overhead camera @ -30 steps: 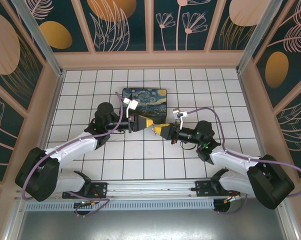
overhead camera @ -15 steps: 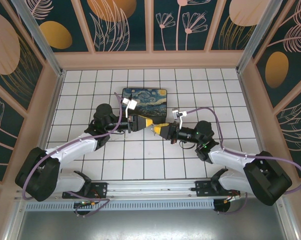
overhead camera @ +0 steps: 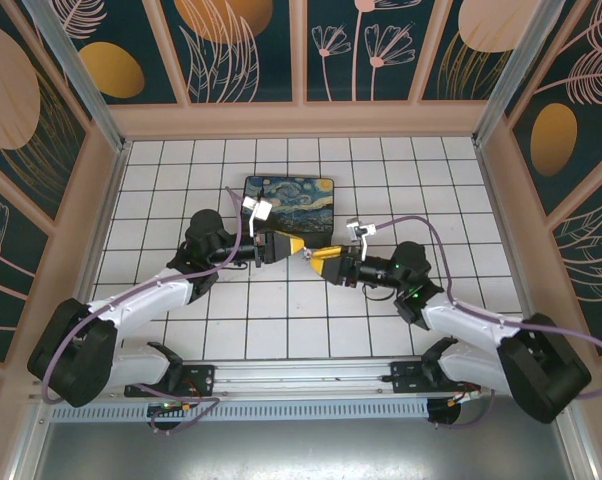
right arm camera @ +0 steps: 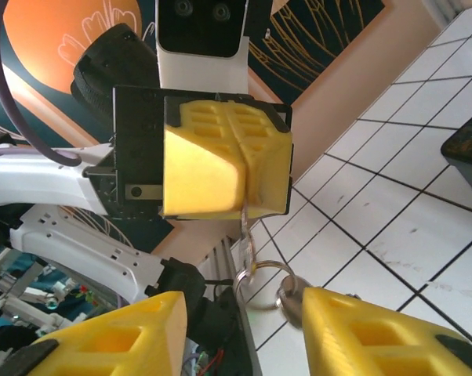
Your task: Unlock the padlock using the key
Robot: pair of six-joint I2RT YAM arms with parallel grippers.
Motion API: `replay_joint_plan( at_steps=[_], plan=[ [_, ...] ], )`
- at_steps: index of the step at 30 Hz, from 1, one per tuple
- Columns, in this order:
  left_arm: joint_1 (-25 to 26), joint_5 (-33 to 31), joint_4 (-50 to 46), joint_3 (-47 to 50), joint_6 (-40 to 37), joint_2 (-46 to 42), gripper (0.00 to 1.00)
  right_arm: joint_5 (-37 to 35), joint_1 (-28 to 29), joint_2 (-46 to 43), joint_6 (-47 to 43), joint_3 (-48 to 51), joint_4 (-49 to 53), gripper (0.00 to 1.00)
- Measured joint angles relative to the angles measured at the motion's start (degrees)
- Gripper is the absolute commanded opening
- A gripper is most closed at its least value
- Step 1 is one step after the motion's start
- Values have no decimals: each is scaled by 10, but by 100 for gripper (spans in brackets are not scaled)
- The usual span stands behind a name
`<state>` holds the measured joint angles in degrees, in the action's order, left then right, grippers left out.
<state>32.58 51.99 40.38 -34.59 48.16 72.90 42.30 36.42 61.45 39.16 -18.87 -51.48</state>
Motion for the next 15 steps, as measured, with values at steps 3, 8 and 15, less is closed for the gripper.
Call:
replay_joint_plan(
  at_steps=[3,8,15],
  plan=[
    [0,-2,-7,0,-5,0,0,-3,-23,-52,-23,0,55,48],
    [0,-2,-7,0,-3,0,0,-25,-40,-60,-32,-1,84,43],
    [0,-2,-3,0,5,0,0,-48,-12,29,-1,-4,29,41]
  ],
)
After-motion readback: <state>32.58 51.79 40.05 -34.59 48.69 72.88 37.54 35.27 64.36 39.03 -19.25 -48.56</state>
